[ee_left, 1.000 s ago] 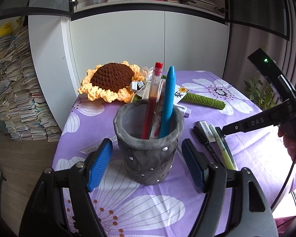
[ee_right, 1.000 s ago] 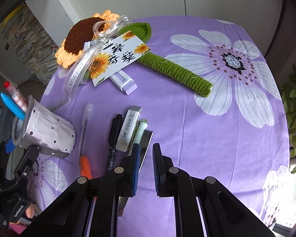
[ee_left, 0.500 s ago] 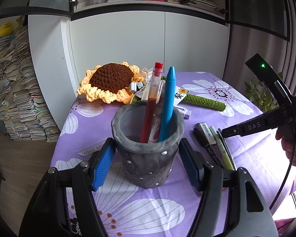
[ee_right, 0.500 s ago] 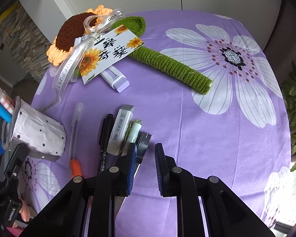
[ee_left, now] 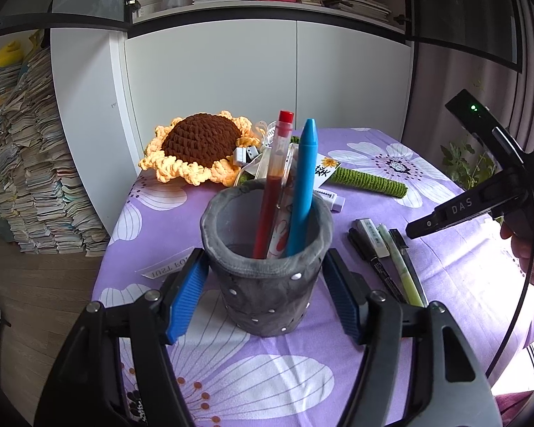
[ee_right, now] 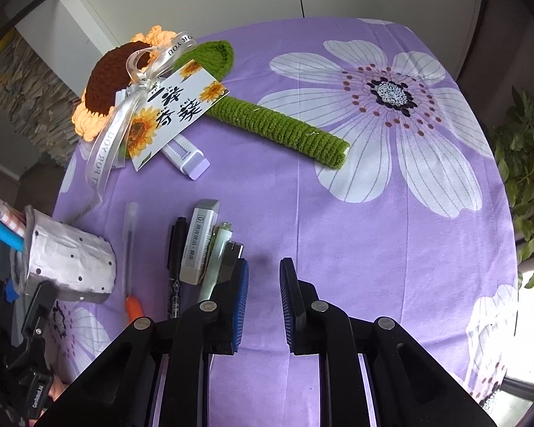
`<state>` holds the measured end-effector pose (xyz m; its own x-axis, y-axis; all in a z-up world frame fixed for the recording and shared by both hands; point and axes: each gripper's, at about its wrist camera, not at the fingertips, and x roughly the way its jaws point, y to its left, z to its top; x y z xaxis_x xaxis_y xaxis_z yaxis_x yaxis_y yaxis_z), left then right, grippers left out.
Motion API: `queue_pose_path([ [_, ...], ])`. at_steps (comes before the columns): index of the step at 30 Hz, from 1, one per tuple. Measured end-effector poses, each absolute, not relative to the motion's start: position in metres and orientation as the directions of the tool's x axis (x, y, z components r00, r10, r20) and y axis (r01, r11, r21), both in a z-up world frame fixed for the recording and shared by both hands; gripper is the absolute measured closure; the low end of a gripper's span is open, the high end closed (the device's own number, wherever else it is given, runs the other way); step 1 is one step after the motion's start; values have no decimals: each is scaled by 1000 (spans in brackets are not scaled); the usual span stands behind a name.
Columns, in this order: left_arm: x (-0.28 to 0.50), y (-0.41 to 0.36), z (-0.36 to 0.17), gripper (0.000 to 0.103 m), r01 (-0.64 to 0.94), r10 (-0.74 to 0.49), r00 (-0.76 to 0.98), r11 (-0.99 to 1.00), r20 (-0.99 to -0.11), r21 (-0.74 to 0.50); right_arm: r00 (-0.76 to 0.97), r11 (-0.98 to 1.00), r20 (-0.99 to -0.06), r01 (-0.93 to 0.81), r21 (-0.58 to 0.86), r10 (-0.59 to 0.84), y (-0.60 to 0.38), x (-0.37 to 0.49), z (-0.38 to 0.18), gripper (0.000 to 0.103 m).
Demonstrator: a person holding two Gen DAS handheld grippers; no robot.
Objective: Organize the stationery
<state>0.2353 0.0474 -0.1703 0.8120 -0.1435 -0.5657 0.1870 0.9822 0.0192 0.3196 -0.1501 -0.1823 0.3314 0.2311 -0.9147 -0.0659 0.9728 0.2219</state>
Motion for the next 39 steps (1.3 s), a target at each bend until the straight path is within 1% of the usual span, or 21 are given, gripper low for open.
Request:
queue_pose_path([
  [3, 235, 47, -170, 38, 187, -143, 812, 982, -566, 20, 306, 966, -917, -58, 252, 257, -146, 323, -188, 82],
  [5, 235, 47, -170, 37, 187, -143, 812, 982, -565, 20, 300, 962, -915, -48, 270, 272, -145, 324, -191, 72],
  [6, 235, 47, -170, 37, 187, -143, 812, 982, -565, 20, 301, 962, -915, -43, 270, 270, -144, 325, -191, 72],
  [11, 235, 47, -171, 37, 187, -145, 812, 982, -565, 17, 306, 971, -922, -64, 230, 238, -136, 328, -194, 71],
  [14, 235, 47, -171, 37, 188, -145, 812, 982, -565, 18, 328, 984, -928, -92, 154, 176, -130, 326, -191, 71],
  [18, 235, 47, -171, 37, 187, -145, 812, 982, -566, 18, 336, 988, -930, -100, 119, 146, -128, 324, -187, 71],
  [20, 235, 47, -171, 37, 187, -144, 812, 982, -566, 18, 328, 986, -931, -101, 133, 159, -126, 324, -187, 71],
  [23, 235, 47, -171, 37, 187, -145, 812, 982, -566, 18, 297, 974, -928, -94, 206, 225, -119, 328, -190, 71],
  [27, 235, 48, -171, 37, 191, -147, 811, 981, -567, 18, 293, 976, -932, -114, 188, 214, -113, 333, -194, 71],
  [29, 235, 49, -171, 37, 192, -150, 809, 981, -568, 15, 288, 973, -931, -129, 194, 224, -110, 333, -194, 72],
  [31, 235, 48, -171, 37, 194, -150, 809, 981, -569, 16, 287, 969, -928, -135, 208, 239, -110, 332, -194, 77],
  [36, 236, 48, -171, 37, 194, -150, 809, 981, -569, 18, 280, 965, -924, -112, 238, 261, -122, 329, -196, 77],
  [37, 236, 48, -170, 37, 194, -149, 809, 981, -569, 18, 283, 964, -922, -109, 243, 264, -127, 327, -195, 81],
  [38, 236, 48, -170, 37, 194, -149, 809, 981, -569, 19, 289, 963, -920, -108, 245, 267, -131, 326, -193, 88],
  [39, 236, 48, -170, 37, 194, -148, 809, 981, -569, 21, 299, 965, -918, -108, 237, 259, -134, 324, -191, 88],
])
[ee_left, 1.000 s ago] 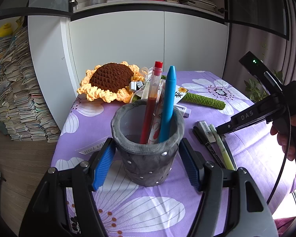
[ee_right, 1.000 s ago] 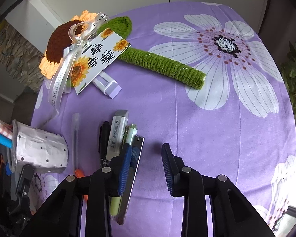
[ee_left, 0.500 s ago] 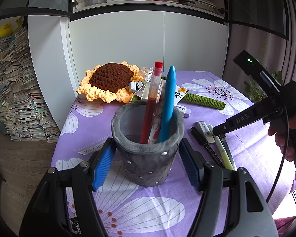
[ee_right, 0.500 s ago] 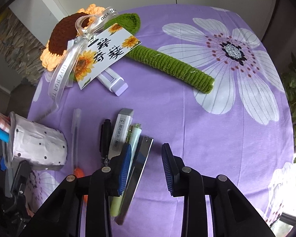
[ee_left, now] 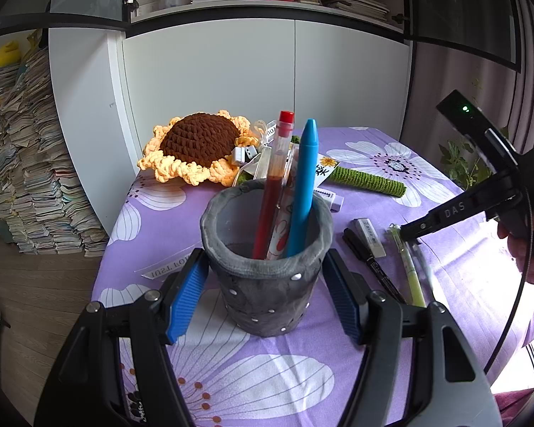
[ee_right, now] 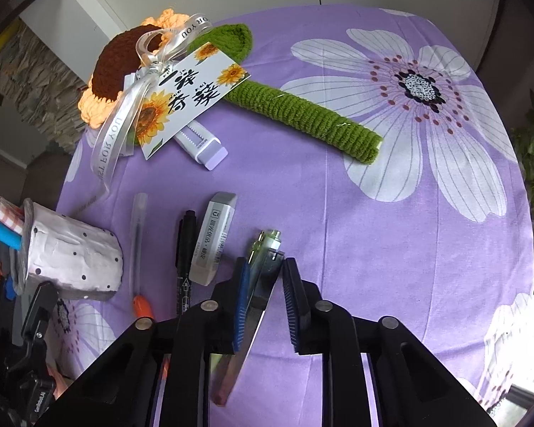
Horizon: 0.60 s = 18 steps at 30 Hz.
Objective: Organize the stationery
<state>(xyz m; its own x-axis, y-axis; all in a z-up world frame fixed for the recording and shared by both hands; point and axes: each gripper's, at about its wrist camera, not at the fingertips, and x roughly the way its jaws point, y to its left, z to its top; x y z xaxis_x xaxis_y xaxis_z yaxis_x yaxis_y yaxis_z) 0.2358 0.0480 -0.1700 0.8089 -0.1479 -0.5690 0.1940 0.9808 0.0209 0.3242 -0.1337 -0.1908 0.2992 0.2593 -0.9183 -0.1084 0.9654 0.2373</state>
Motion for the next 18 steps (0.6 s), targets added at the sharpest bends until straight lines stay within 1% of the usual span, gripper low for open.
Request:
queue_pose_path([
  [2, 235, 48, -170, 37, 194, -148, 809, 981, -569, 22, 317, 972, -920, -120, 200, 228, -136, 321, -185, 91],
  [7, 235, 48, -170, 37, 193, -147, 809, 981, -569, 21, 313, 984, -936, -123, 129, 162, -149, 320, -186, 91],
  [11, 235, 48, -170, 37, 192, -148, 808, 981, -570, 17, 288, 984, -942, -106, 145, 170, -153, 324, -194, 90],
  [18, 235, 48, -170, 37, 192, -148, 808, 981, -570, 16, 283, 987, -950, -126, 98, 130, -145, 328, -194, 90],
])
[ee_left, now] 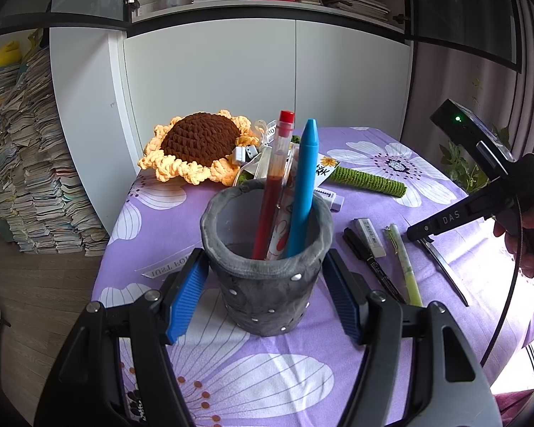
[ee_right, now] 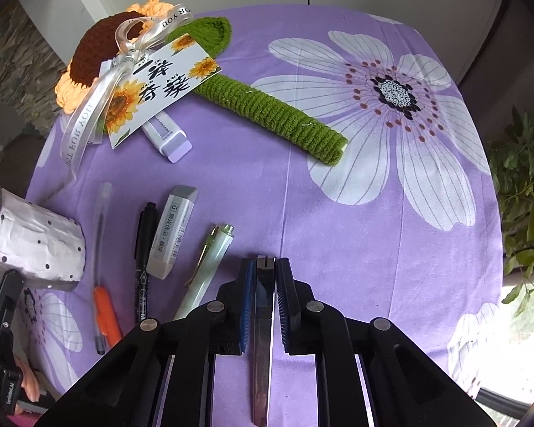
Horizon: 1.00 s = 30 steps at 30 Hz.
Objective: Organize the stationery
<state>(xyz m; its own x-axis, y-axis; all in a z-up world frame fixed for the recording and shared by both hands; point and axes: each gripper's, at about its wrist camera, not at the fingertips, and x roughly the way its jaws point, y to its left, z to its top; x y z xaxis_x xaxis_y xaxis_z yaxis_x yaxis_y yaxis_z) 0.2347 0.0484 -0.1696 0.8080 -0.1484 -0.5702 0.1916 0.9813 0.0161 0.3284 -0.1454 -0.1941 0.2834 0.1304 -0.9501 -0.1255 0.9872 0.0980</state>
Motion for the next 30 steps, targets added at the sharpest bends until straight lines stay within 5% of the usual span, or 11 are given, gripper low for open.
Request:
queue_pose_path([
  [12, 235, 49, -169, 37, 192, -148, 809, 981, -569, 17, 380, 979, -913, -189, 82, 150, -131, 314, -161, 91],
  [22, 235, 49, -169, 37, 191, -148, 809, 981, -569, 16, 603, 916, -710, -371, 153, 363, -112, 245, -45, 91],
  [30, 235, 49, -170, 37, 187, -143, 811, 982, -567, 20, 620, 805, -553, -568, 172, 557, -71, 213, 23, 91],
])
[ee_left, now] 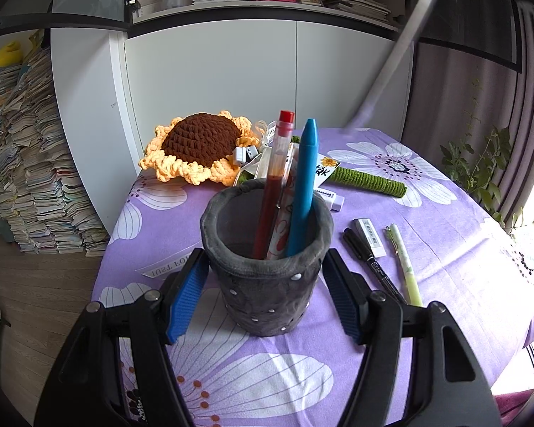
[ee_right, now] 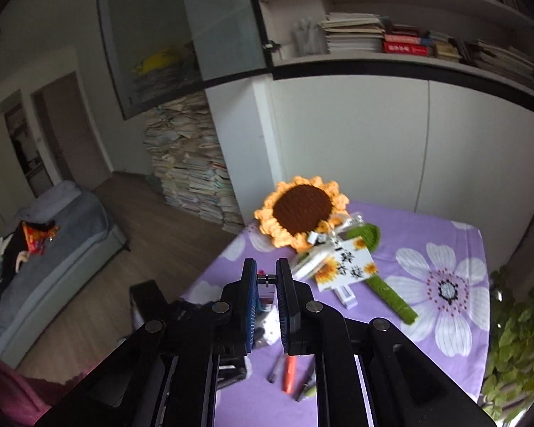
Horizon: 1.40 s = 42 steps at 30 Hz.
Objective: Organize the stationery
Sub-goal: 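Lift the silver pen with the right tool and drop it into the grey cup, then lower the right tool onto the green highlighter and close on it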
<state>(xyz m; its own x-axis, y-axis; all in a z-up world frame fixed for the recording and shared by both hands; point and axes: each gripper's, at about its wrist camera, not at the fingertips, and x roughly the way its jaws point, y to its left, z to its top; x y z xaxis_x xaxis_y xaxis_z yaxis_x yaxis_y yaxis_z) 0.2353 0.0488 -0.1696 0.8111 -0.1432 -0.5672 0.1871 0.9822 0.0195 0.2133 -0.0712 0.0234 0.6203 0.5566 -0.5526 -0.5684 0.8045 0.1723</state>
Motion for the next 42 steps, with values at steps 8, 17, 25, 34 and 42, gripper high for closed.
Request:
queue_pose_path([
  [8, 233, 50, -170, 37, 191, -149, 807, 982, -571, 14, 574, 783, -631, -616, 88, 523, -10, 241, -6, 91],
  [17, 235, 50, -170, 37, 197, -155, 808, 980, -569, 13, 504, 788, -731, -611, 74, 460, 17, 270, -52, 91],
  [25, 234, 50, -170, 37, 202, -157, 808, 979, -568, 17, 468, 793, -766, -603, 87, 440, 25, 283, -69, 91],
  [34, 234, 50, -173, 39, 205, -161, 800, 979, -578, 11, 449, 790, -730, -578, 202, 515, 2, 282, -58, 91],
  [42, 233, 51, -171, 39, 205, -167, 802, 979, -573, 1, 573, 933, -757, -332, 135, 314, -82, 286, -64, 91],
])
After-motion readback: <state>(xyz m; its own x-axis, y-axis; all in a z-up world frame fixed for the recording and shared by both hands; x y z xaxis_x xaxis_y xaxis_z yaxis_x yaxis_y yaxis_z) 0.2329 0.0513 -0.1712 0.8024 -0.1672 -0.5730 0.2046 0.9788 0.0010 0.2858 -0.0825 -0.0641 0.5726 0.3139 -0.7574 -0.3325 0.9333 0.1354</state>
